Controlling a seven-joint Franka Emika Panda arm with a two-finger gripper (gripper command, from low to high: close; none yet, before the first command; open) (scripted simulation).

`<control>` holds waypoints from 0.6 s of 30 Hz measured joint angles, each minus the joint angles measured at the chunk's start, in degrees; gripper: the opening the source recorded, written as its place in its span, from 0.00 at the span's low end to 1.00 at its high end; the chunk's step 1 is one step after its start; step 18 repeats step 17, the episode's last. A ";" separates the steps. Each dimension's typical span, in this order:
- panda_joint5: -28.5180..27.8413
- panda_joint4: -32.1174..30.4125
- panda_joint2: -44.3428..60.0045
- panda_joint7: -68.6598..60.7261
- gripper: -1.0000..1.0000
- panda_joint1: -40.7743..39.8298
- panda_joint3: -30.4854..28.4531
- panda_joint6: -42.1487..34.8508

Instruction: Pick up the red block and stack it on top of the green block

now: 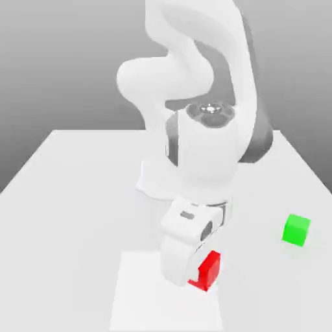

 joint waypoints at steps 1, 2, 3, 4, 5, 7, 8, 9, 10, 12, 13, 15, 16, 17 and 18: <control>0.05 -0.78 -1.20 1.98 0.00 3.93 1.90 -0.44; 0.10 -1.54 -2.38 3.92 0.00 7.07 3.42 -0.86; 0.08 -2.32 -3.55 5.90 0.00 10.14 4.95 -1.22; 0.00 -3.09 -4.72 7.91 0.00 12.94 6.61 -1.57; -0.12 -3.87 -5.91 9.96 0.00 16.14 7.81 -1.92; -0.57 -5.44 -8.37 14.24 0.00 21.01 10.56 -2.68; -1.07 -5.89 -8.30 15.80 0.00 22.03 11.23 -2.12; -1.75 -6.07 -7.21 16.89 0.00 22.26 11.36 -0.85; -2.52 -6.11 -5.62 17.72 0.00 22.51 11.28 0.78; -4.36 -6.03 -1.80 19.29 0.00 22.72 10.66 4.47; -5.39 -5.95 0.23 20.07 0.00 22.95 10.18 6.40; -6.32 -5.88 2.01 20.76 1.00 23.22 9.70 8.08; -6.32 -5.88 2.01 20.76 1.00 23.22 9.70 8.08; -6.32 -5.88 2.01 20.76 1.00 23.22 9.70 8.08; -6.32 -5.88 2.01 20.76 1.00 23.22 9.70 8.08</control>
